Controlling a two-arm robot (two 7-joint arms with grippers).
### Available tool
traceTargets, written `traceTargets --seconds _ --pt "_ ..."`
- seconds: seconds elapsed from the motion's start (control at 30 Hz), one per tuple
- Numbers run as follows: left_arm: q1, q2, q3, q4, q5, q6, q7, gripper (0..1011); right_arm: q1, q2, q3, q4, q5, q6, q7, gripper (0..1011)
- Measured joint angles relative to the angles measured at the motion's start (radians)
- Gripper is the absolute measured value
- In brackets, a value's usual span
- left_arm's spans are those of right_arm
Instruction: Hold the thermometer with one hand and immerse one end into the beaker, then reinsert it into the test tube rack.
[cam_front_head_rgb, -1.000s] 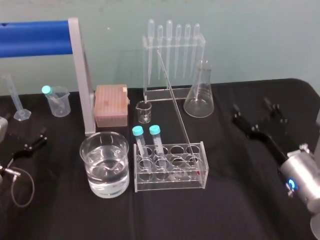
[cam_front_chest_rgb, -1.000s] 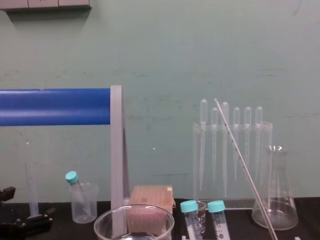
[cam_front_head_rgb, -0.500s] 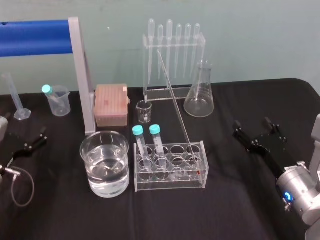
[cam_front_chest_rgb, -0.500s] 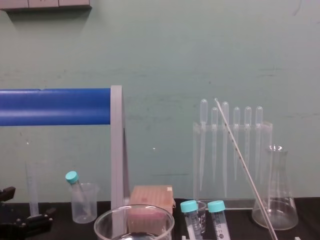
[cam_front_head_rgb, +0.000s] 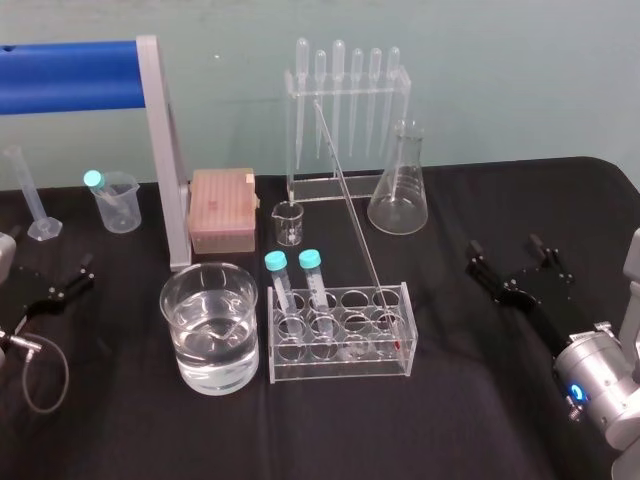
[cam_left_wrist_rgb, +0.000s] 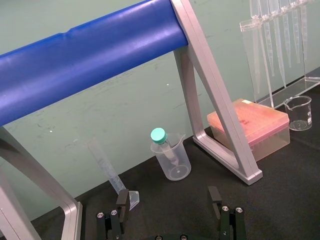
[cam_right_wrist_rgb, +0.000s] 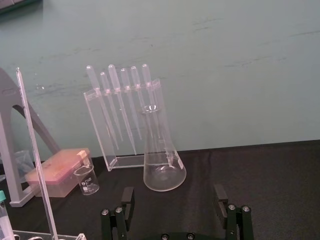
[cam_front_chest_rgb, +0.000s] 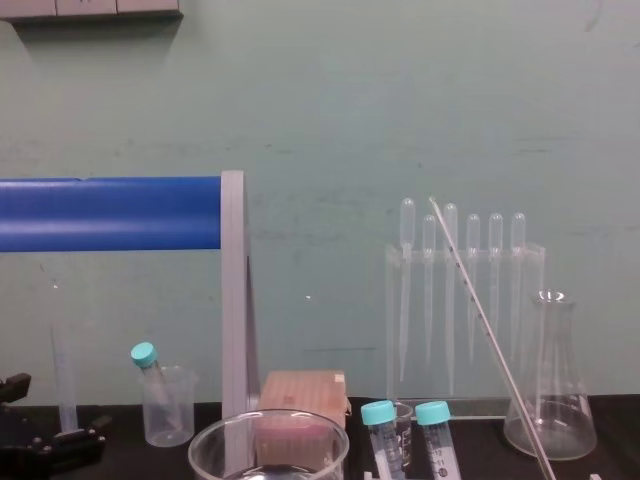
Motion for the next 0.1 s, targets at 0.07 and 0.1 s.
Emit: traceTargets --seconds 0.07,0.1 --pt "0.0 0.0 0.0 0.0 0.0 0.0 0.0 1008 0.0 0.0 0.0 0.0 0.0 0.0 0.0 1003" --pt "0.0 0.0 0.0 0.0 0.0 0.0 0.0 1008 0.0 0.0 0.0 0.0 0.0 0.0 0.0 1003"
